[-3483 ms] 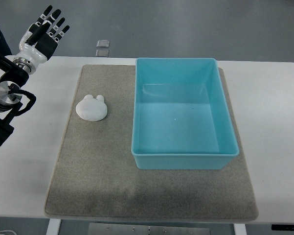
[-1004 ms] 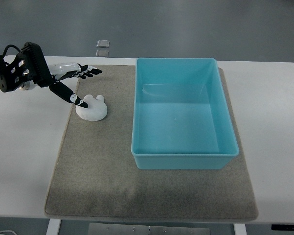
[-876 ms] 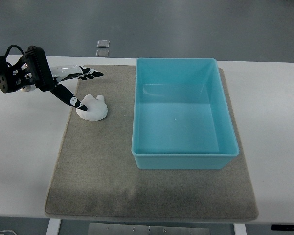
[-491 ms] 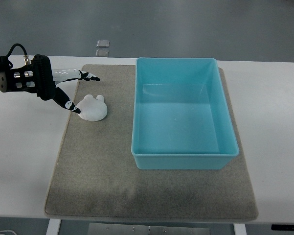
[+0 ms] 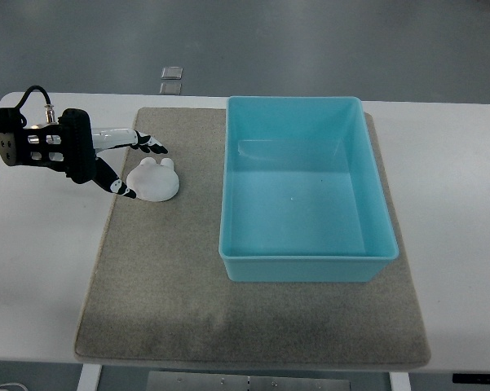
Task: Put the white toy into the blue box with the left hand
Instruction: 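Close the left hand fingers around the white bunny toy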
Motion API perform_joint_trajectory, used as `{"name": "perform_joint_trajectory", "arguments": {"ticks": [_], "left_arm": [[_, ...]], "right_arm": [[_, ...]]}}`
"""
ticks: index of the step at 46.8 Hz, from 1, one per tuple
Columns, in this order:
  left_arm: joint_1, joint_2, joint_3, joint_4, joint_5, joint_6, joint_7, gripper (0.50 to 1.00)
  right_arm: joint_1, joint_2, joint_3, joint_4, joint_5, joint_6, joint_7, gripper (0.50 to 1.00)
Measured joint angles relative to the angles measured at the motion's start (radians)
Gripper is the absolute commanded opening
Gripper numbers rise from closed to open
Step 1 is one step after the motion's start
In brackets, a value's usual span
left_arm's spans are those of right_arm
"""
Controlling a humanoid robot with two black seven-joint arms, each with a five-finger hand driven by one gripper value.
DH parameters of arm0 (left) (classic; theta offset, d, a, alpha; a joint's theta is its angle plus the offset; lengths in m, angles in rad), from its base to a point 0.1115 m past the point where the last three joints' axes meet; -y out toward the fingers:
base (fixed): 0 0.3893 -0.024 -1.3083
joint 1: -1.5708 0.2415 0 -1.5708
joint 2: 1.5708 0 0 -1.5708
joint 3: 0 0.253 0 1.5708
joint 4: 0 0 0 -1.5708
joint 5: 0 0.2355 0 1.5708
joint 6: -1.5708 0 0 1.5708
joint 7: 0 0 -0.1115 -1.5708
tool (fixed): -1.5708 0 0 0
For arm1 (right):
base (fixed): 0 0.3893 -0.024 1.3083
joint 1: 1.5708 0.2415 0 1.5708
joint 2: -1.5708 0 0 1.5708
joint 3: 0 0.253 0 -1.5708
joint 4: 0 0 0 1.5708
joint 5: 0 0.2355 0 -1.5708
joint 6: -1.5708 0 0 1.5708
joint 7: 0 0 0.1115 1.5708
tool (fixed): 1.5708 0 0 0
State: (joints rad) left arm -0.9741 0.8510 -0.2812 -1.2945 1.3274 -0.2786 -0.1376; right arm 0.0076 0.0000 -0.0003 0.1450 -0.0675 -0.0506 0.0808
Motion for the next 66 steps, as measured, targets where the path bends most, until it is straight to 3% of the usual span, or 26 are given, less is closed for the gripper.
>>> {"name": "perform_joint_trajectory", "arguments": {"ticks": [9, 16, 21, 29, 32, 55, 66], "left_arm": [[-0.003, -0.003, 0.046, 0.001, 0.002, 0.040, 0.001, 0.866], [-0.003, -0.004, 0.052, 0.003, 0.022, 0.044, 0.001, 0.816], [-0.002, -0.006, 0.052, 0.004, 0.032, 0.045, 0.002, 0.733], [-0.002, -0.023, 0.051, 0.007, 0.036, 0.046, 0.022, 0.531], [-0.001, -0.027, 0.052, 0.009, 0.037, 0.046, 0.024, 0.500], [-0.018, -0.040, 0.038, 0.035, 0.066, 0.073, 0.026, 0.500], [-0.110, -0.034, 0.029, 0.033, 0.055, 0.073, 0.024, 0.500]], "right_arm": [[0.000, 0.000, 0.000, 0.000, 0.000, 0.000, 0.000, 0.936], [0.000, 0.000, 0.000, 0.000, 0.000, 0.000, 0.001, 0.936], [0.000, 0.000, 0.000, 0.000, 0.000, 0.000, 0.001, 0.936], [0.000, 0.000, 0.000, 0.000, 0.000, 0.000, 0.001, 0.936], [0.000, 0.000, 0.000, 0.000, 0.000, 0.000, 0.001, 0.936], [0.000, 0.000, 0.000, 0.000, 0.000, 0.000, 0.001, 0.936], [0.000, 0.000, 0.000, 0.000, 0.000, 0.000, 0.001, 0.936]]}}
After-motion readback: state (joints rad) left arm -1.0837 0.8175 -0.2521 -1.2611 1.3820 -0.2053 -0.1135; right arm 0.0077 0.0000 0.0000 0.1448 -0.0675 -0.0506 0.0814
